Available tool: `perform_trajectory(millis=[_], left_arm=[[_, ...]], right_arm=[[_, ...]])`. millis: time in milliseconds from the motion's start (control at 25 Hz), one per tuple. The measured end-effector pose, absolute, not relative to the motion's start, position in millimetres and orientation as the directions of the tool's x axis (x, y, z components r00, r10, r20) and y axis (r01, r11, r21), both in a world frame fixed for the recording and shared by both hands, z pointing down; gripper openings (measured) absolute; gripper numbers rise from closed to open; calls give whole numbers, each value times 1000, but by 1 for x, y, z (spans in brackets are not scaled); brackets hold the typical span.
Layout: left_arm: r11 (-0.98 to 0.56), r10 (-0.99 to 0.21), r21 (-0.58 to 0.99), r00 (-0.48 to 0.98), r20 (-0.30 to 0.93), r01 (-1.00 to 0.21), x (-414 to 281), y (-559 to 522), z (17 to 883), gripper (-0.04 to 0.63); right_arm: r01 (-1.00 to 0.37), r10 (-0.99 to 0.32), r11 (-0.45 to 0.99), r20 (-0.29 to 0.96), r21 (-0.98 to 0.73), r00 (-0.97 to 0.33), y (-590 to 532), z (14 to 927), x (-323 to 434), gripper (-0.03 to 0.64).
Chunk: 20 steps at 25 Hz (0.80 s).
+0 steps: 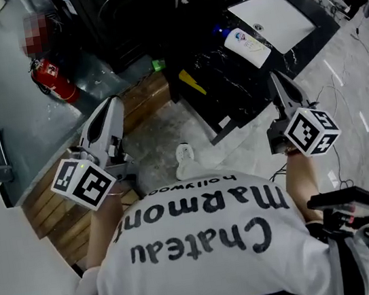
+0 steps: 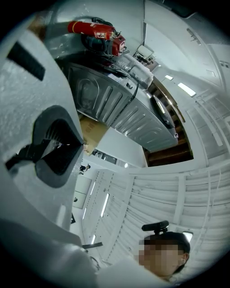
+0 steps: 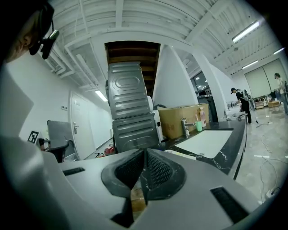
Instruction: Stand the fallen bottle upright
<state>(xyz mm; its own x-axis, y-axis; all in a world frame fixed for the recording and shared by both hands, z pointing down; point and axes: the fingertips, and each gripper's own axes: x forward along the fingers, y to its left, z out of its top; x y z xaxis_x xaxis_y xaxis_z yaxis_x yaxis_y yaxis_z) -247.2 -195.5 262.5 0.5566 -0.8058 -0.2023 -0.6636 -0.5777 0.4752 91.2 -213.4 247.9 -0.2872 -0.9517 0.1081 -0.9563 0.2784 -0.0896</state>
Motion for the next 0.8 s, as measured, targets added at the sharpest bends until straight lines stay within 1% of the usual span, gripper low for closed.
perform_trajectory(millis=[200,320,440,560,680,800], left_arm=[[-562,-817,477,543,-194,-676,-249,-277,248,15],[-573,-814,448,541,-211,-686,-248,-301,240,15],[-580,-807,443,558,-196,-684,-239,-341,243,15],[-533,-838,457,518,-173,-711,-237,-391,253,15],[-470,-874,499,461,-152,-728,-245,-414,263,15],[-462,-880,508,449,-156,-727,-248,-427,261,15]], right_arm=[[-947,-947,280,117,-156,-299,-303,241,99,25],[-939,-944,296,93,-175,-315,-335,229,101,24],[-937,-945,299,82,-182,-317,-376,224,107,25],[-940,-946,272,119,-206,-300,-417,239,119,25],[-940,-943,250,160,-230,-290,-429,252,124,24],[-921,-934,286,139,-264,-329,-435,245,116,23]])
